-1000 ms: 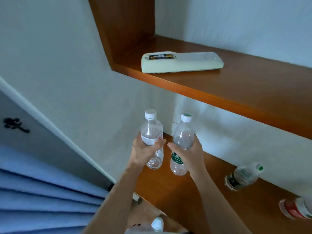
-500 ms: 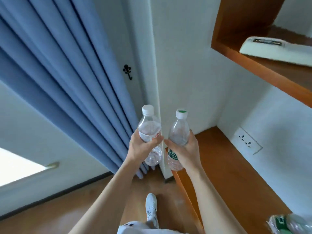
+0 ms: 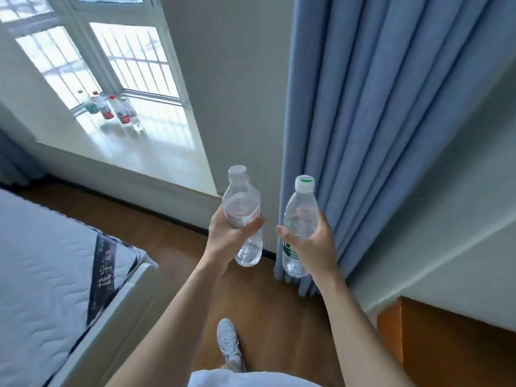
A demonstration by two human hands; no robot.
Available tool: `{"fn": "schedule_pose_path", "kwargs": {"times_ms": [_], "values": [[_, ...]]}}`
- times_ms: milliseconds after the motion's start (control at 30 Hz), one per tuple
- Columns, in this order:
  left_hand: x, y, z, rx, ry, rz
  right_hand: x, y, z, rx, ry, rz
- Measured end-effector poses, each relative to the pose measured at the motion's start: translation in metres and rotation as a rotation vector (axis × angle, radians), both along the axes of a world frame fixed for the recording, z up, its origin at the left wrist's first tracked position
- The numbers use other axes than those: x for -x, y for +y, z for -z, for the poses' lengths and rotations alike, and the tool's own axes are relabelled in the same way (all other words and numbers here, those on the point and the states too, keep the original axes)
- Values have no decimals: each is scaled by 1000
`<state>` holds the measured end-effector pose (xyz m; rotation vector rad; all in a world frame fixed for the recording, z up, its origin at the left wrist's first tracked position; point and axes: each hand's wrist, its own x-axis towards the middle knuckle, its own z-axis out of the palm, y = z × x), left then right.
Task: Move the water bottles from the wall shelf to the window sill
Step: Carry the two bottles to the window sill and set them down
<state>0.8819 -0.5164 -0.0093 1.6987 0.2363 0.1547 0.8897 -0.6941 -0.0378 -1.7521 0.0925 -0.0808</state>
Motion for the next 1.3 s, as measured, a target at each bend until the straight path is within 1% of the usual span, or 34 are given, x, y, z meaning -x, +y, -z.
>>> {"fn": "schedule_pose_path", "kwargs": {"times_ms": [133, 333, 633, 767, 1000, 1167, 1300], "values": [[-2, 68, 3, 11, 9, -178, -28, 65, 4, 11, -20, -115], [-29, 173, 9, 0, 38, -375, -86, 163, 7, 70, -37, -228], [-95, 313, 6, -148, 23, -506, -185, 304, 2, 65, -40, -283], [-119, 357, 7, -178, 53, -564, -213, 355, 8, 72, -30, -347], [-159, 412, 16, -248, 84, -648, -259, 418, 24, 65, 16, -455], [-201, 456, 19, -313, 100, -722, -317, 473, 30, 80, -5, -553], [-248, 495, 18, -306, 108, -803, -376, 526, 30, 71, -9, -637]]}}
